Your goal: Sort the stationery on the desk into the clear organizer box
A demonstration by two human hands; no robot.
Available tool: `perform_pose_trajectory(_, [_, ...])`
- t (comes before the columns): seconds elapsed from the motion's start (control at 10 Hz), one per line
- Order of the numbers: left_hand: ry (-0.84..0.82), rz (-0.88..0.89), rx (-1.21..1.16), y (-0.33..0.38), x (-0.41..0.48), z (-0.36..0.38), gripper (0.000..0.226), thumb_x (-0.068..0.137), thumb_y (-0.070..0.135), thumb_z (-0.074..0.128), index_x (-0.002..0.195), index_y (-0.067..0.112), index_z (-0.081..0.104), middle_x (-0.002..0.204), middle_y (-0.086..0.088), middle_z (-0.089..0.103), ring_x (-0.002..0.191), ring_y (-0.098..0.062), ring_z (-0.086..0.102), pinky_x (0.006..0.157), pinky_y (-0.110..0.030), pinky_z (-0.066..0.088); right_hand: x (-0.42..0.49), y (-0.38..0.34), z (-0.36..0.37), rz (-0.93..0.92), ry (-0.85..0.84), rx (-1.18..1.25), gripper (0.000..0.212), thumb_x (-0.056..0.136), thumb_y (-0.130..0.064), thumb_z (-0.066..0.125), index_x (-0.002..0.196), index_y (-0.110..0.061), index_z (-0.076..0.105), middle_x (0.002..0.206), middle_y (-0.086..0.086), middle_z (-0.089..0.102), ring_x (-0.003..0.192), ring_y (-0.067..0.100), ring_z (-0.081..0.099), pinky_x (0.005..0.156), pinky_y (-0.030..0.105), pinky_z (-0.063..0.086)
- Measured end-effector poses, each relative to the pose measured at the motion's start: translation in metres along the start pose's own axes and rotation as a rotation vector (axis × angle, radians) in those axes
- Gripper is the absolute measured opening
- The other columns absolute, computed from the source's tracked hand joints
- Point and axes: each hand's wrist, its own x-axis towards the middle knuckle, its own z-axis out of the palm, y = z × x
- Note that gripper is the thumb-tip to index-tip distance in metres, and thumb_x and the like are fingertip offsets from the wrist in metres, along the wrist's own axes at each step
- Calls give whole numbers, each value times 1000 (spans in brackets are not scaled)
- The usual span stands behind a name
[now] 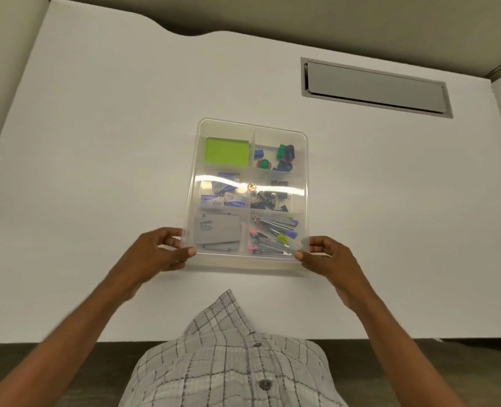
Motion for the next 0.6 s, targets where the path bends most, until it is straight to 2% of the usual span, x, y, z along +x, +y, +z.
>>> perform_pose_trajectory(0.1, [28, -27, -23, -8, -1, 4, 55, 63, 31, 88, 113, 17, 70, 88, -11, 72, 85, -24, 76, 78, -31, 63, -4, 3, 4, -35, 32, 4, 52, 63, -43, 85, 110, -25, 71, 100, -3, 73, 88, 7, 71, 66, 14, 55])
perform_pose_trajectory(0.2, [48, -42, -112, -10, -1, 5, 55, 62, 27, 88, 111, 11, 68, 89, -14, 75, 82, -24, 76, 72, -26, 62, -3, 11, 9, -42, 84, 111, 41, 74, -23, 85, 112, -17, 71, 100, 6, 71, 91, 18, 71, 77, 24, 60])
perform_pose_trajectory(0.3, [54, -54, -131, -11, -2, 9, 52, 65, 23, 88, 111, 8, 67, 93, -17, 75, 81, -24, 76, 70, -25, 62, -4, 18, 14, -40, 105, 136, 39, 76, -20, 84, 113, -15, 70, 99, 8, 70, 92, 20, 70, 80, 27, 61])
perform_pose_trajectory(0.4, [65, -40, -127, -8, -2, 10, 49, 71, 18, 87, 113, 4, 65, 97, -23, 72, 81, -23, 75, 75, -31, 63, -6, 17, 15, -58, 122, 191, 37, 75, -21, 85, 109, -18, 71, 94, 6, 71, 86, 17, 71, 80, 28, 61])
perform_pose_trajectory(0.5, [75, -36, -94, -6, -3, 11, 53, 71, 21, 87, 116, 4, 64, 93, -18, 72, 82, -24, 74, 83, -39, 62, -6, 16, 14, -48, 107, 227, 37, 74, -22, 85, 109, -17, 71, 92, 6, 73, 82, 17, 72, 78, 28, 62])
perform_pose_trajectory(0.6, [227, 39, 260, -3, -15, 19, 60, 75, 38, 84, 126, 19, 57, 106, -3, 70, 89, -21, 71, 86, -40, 59, -14, 13, 13, -25, 141, 135, 42, 78, -39, 81, 113, -19, 68, 101, 3, 75, 89, 18, 73, 82, 33, 62])
